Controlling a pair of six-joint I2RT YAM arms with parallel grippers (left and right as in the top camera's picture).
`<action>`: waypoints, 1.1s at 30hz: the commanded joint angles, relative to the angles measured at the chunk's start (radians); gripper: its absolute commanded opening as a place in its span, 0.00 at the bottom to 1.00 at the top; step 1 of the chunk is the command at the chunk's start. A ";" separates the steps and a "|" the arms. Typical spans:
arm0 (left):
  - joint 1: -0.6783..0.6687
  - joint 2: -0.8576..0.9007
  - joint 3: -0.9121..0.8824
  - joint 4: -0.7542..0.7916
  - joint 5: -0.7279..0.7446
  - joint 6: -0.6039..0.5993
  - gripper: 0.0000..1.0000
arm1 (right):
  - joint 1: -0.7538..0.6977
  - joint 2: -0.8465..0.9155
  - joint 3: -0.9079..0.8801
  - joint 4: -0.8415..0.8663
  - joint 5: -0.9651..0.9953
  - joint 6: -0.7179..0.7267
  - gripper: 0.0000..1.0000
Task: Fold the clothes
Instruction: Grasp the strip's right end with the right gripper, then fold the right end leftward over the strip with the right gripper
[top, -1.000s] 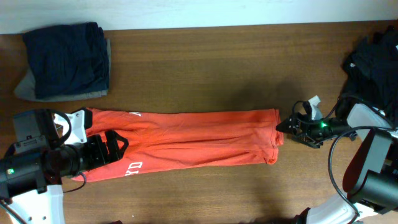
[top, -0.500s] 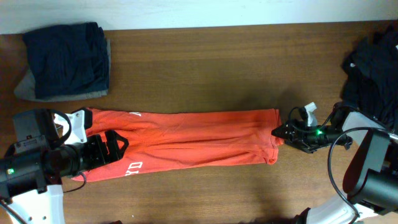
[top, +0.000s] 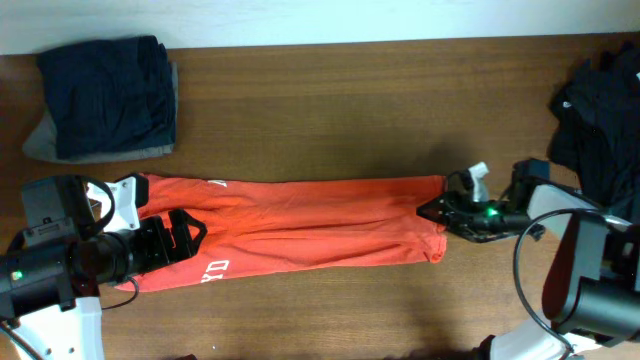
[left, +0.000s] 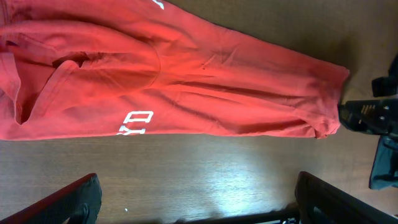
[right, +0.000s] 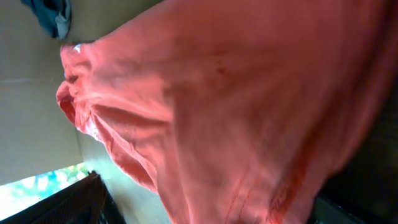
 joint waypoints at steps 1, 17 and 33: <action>-0.004 -0.002 -0.006 0.001 0.018 0.005 0.99 | 0.055 0.043 -0.051 0.034 0.164 0.082 0.99; -0.004 -0.002 -0.006 -0.005 0.018 0.005 0.99 | 0.069 0.043 -0.051 0.064 0.196 0.156 0.10; -0.004 -0.002 -0.006 -0.012 0.014 0.005 0.99 | 0.029 0.023 0.275 -0.223 0.494 0.209 0.04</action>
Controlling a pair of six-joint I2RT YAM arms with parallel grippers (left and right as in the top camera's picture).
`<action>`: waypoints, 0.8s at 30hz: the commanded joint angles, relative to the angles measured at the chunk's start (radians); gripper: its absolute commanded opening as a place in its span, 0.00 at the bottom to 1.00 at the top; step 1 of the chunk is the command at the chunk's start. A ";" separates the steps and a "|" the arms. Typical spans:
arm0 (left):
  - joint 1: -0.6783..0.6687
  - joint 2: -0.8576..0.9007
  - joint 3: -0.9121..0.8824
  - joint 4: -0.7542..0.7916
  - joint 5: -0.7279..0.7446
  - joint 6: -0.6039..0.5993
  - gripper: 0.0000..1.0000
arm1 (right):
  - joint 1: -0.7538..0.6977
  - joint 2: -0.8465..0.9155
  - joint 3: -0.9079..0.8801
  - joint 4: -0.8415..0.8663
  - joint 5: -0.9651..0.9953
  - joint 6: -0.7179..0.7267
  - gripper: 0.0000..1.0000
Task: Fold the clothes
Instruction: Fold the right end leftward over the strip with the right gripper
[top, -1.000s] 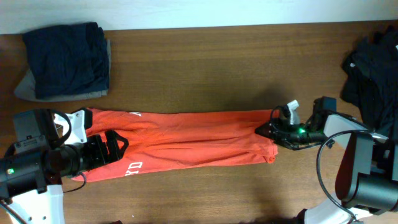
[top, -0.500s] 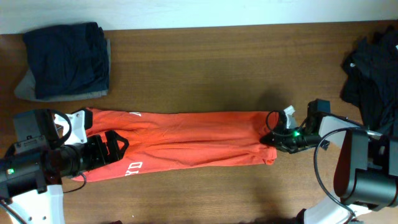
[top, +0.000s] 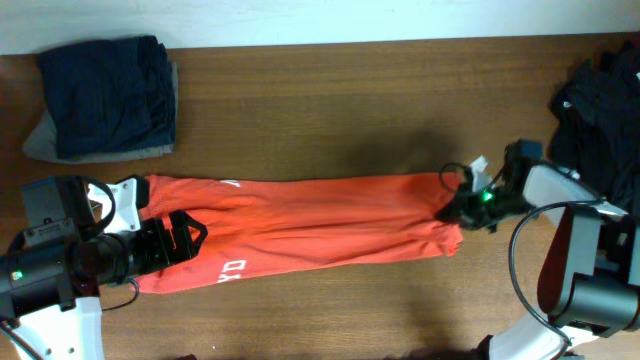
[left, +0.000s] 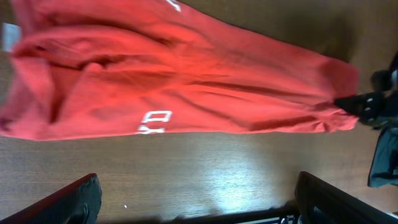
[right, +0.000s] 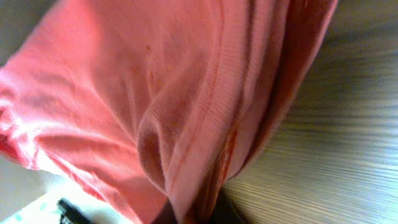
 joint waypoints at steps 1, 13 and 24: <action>-0.004 -0.002 -0.005 0.000 0.014 0.005 0.99 | -0.009 -0.010 0.116 -0.072 0.194 0.002 0.04; -0.004 -0.002 -0.005 0.004 0.014 0.005 0.99 | 0.071 -0.080 0.255 -0.226 0.305 0.002 0.04; -0.004 -0.002 -0.005 0.003 0.014 0.005 0.99 | 0.349 -0.079 0.255 -0.218 0.375 0.053 0.04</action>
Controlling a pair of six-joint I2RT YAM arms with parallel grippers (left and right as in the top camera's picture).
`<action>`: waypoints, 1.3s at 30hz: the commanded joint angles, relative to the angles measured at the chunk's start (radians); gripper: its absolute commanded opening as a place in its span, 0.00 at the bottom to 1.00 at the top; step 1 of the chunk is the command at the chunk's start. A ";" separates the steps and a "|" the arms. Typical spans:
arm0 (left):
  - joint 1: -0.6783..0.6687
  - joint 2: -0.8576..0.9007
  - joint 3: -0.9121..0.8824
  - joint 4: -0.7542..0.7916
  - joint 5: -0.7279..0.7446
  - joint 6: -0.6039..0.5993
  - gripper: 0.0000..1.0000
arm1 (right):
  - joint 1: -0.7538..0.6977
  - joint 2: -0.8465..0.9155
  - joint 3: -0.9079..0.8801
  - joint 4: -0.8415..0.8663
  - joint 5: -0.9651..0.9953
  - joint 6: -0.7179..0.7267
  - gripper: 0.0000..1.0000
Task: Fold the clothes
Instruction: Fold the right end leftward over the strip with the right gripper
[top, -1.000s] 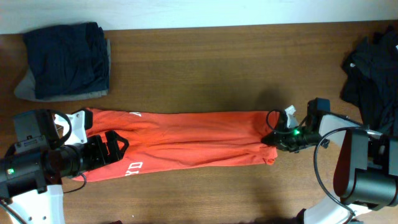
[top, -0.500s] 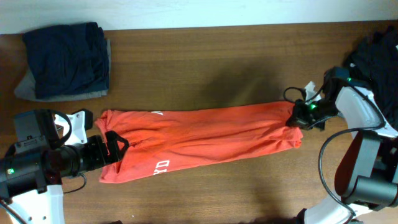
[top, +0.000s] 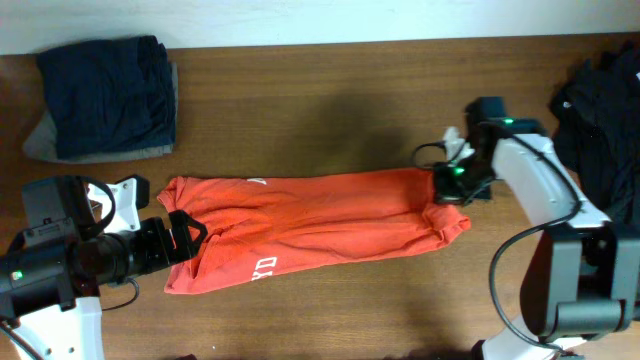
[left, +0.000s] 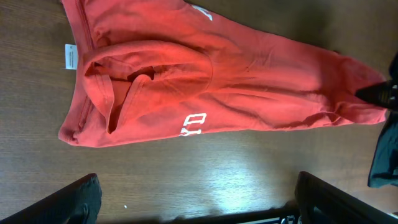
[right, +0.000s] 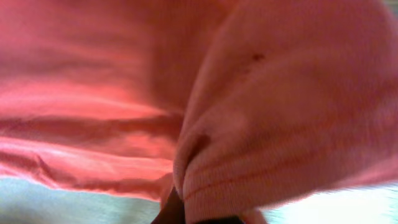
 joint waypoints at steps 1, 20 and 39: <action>-0.004 -0.002 -0.005 0.002 0.014 0.005 0.99 | 0.084 -0.025 0.019 0.003 0.032 0.033 0.04; -0.004 -0.002 -0.005 0.001 0.014 0.005 0.99 | 0.402 -0.018 0.011 0.045 0.039 0.169 0.10; -0.004 -0.002 -0.005 -0.005 0.014 0.005 0.99 | 0.459 -0.018 0.011 0.086 0.003 0.243 0.10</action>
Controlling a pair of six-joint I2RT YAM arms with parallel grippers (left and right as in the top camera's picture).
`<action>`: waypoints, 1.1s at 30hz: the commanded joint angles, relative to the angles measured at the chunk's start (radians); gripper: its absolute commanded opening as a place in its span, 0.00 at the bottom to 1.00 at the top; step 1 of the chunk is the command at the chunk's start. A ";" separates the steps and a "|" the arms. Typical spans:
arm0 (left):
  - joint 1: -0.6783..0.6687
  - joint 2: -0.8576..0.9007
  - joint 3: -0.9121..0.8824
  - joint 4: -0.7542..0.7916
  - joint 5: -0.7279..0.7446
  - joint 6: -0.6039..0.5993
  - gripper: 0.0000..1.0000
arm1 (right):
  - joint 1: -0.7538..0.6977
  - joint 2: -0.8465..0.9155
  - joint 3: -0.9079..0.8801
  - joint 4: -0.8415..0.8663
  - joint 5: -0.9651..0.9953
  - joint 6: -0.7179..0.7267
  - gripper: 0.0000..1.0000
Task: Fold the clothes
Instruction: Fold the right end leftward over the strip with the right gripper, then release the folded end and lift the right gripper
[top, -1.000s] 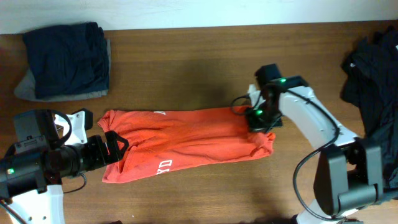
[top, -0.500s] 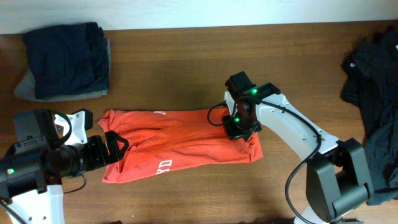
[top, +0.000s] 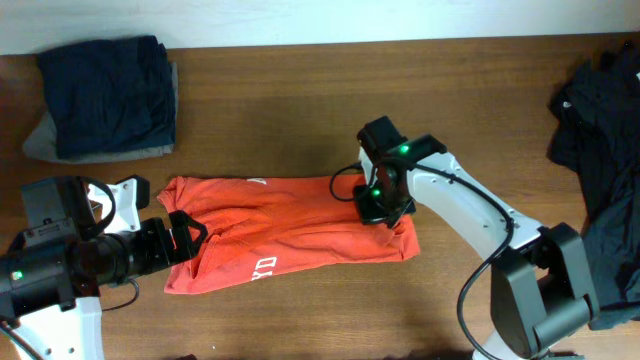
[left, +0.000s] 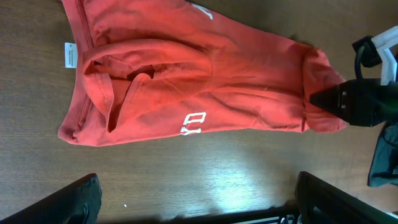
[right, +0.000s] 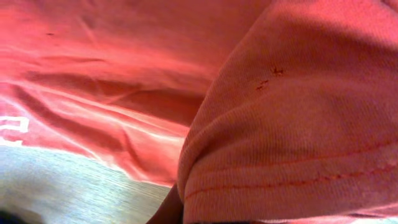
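Red sweatpants (top: 280, 225) with white lettering lie lengthwise on the wooden table (top: 300, 100). Their waist end with a white tag (left: 69, 55) is at the left. The leg end is doubled back over the garment, and my right gripper (top: 378, 205) is shut on that cuff (right: 292, 155). In the right wrist view red cloth fills the frame and hides the fingers almost fully. My left gripper (left: 196, 208) stands open by the waist end, its fingers (left: 68, 202) over bare wood with nothing between them.
A folded stack of dark navy clothes (top: 105, 95) sits at the back left. A heap of dark clothes (top: 600, 120) lies at the right edge. The table's far edge (top: 320, 45) runs along the top.
My right gripper has moved left, from the pants' far right end to over their middle, with the cuff in it. The leg end is now doubled over and the garment is shorter. The left arm is unchanged.
The pants first lay stretched long, my right gripper shut on the cuff at the right. Then the whole garment sat further right and the waist end lay clear of my open left gripper. Now the cuff is held over the middle of the pants.
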 joint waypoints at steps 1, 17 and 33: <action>-0.004 -0.002 -0.005 -0.001 0.014 0.005 0.99 | 0.038 -0.018 0.011 0.012 -0.018 0.027 0.13; -0.004 -0.002 -0.005 -0.002 0.014 0.005 0.99 | 0.053 -0.018 0.011 0.019 -0.024 0.043 0.56; -0.004 -0.002 -0.005 -0.002 0.014 0.005 0.99 | 0.005 -0.020 0.251 -0.187 0.079 0.033 0.72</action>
